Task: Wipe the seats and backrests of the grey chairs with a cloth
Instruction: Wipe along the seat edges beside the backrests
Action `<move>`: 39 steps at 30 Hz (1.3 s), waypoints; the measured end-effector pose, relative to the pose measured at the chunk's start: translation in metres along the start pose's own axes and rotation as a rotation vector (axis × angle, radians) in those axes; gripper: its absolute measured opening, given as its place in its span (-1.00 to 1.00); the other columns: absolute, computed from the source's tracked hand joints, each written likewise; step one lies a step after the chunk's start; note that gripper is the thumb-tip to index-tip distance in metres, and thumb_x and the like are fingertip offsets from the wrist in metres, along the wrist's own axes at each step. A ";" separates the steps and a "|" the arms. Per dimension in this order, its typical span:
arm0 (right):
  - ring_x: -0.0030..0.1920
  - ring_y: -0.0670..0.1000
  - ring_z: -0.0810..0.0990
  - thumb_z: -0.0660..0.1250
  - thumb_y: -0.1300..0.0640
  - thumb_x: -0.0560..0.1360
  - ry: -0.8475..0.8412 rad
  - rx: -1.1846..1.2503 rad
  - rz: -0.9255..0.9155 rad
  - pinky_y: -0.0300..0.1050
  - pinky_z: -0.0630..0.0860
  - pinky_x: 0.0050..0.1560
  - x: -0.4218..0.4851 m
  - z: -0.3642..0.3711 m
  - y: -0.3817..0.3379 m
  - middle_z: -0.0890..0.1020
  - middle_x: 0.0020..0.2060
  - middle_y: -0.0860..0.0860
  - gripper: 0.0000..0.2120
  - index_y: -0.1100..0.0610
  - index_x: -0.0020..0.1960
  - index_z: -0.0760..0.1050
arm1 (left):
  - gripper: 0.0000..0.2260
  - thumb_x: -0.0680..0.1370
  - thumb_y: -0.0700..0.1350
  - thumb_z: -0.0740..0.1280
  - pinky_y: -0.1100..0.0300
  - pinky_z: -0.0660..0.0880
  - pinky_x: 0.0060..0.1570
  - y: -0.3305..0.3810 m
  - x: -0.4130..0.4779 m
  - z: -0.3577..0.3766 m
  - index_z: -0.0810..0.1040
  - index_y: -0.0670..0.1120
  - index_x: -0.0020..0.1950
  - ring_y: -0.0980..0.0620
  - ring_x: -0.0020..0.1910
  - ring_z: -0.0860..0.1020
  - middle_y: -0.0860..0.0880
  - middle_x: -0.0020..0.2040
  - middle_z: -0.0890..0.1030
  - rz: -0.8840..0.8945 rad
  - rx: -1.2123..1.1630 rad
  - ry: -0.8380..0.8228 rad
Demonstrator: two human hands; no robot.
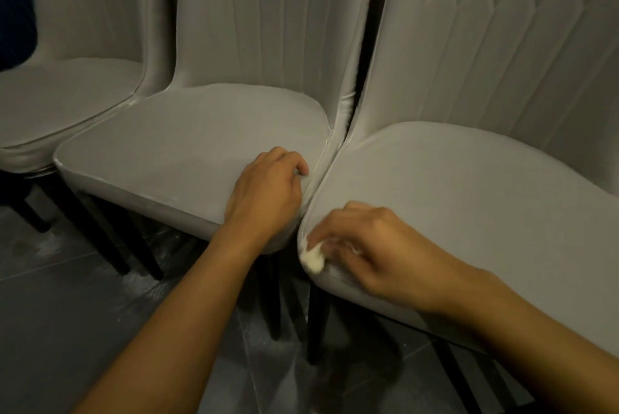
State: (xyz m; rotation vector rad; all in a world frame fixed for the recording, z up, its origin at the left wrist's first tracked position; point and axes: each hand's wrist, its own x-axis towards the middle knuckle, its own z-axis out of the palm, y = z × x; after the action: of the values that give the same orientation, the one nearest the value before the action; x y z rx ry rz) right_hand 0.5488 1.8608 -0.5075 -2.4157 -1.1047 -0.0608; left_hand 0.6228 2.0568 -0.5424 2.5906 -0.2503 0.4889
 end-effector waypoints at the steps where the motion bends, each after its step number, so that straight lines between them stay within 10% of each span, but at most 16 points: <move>1: 0.05 -0.14 0.53 0.28 0.17 0.61 -0.053 0.045 -0.028 -0.22 0.47 0.09 -0.004 -0.002 -0.005 0.63 0.03 -0.15 -0.80 -0.01 0.18 0.60 | -0.80 0.62 -0.19 0.20 0.07 0.42 0.03 0.000 0.001 -0.001 0.59 -0.01 0.08 -0.04 0.09 0.49 0.01 0.12 0.55 -0.006 0.011 -0.004; 10: 0.03 -0.02 0.61 0.34 0.18 0.57 0.382 -0.206 0.391 -0.09 0.51 0.13 -0.081 -0.040 0.067 0.66 0.03 -0.12 -0.82 -0.02 0.11 0.62 | -0.74 0.60 0.01 0.24 0.00 0.29 0.30 0.044 0.002 -0.003 0.56 0.08 0.26 -0.07 0.18 0.51 0.02 0.21 0.56 0.154 0.175 -0.091; 16: 0.05 -0.13 0.61 0.35 0.12 0.59 0.146 0.048 0.343 -0.26 0.49 0.09 -0.138 -0.066 0.037 0.64 0.00 -0.23 -0.84 -0.06 0.11 0.64 | -0.61 0.53 0.11 0.15 0.04 0.37 0.30 0.135 -0.015 0.037 0.57 0.11 0.29 0.02 0.21 0.51 0.08 0.24 0.57 0.448 -0.110 -0.246; 22: 0.05 -0.01 0.64 0.38 0.19 0.55 0.465 -0.382 0.711 -0.29 0.43 0.09 -0.207 -0.104 0.099 0.69 0.03 -0.10 -0.81 -0.01 0.12 0.64 | -0.55 0.59 0.23 0.06 0.05 0.22 0.46 0.180 -0.040 0.074 0.47 0.23 0.43 0.04 0.42 0.38 0.05 0.47 0.44 0.605 -0.069 -0.388; 29: -0.08 -0.22 0.63 0.36 0.12 0.58 0.404 -0.127 0.679 -0.40 0.47 -0.03 -0.242 -0.136 0.104 0.69 -0.10 -0.22 -0.86 -0.02 0.07 0.67 | -0.61 0.61 0.29 0.09 0.00 0.34 0.38 0.185 -0.043 0.081 0.50 0.28 0.38 0.13 0.34 0.41 0.20 0.36 0.46 0.622 -0.064 -0.376; 33: 0.04 0.10 0.64 0.30 0.09 0.61 0.587 -0.405 0.985 -0.20 0.42 0.02 -0.225 -0.150 0.179 0.70 0.03 0.07 -0.80 0.06 0.17 0.64 | -0.59 0.60 0.31 0.05 0.02 0.30 0.35 0.188 -0.042 0.079 0.44 0.33 0.39 0.17 0.35 0.36 0.27 0.36 0.41 0.617 -0.054 -0.394; 39: 0.06 -0.19 0.63 0.39 0.21 0.55 0.228 -0.165 0.581 -0.37 0.48 0.12 -0.199 -0.129 0.148 0.69 0.04 -0.14 -0.81 0.03 0.10 0.68 | -0.57 0.60 0.32 0.03 0.07 0.24 0.39 0.186 -0.043 0.078 0.41 0.34 0.42 0.20 0.38 0.31 0.28 0.39 0.37 0.608 -0.069 -0.394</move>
State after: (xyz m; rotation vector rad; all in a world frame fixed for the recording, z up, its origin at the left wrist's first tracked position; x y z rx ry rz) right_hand 0.5415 1.5815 -0.5003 -2.6980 -0.2847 -0.2346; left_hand 0.5576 1.8608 -0.5427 2.4902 -1.1827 0.1525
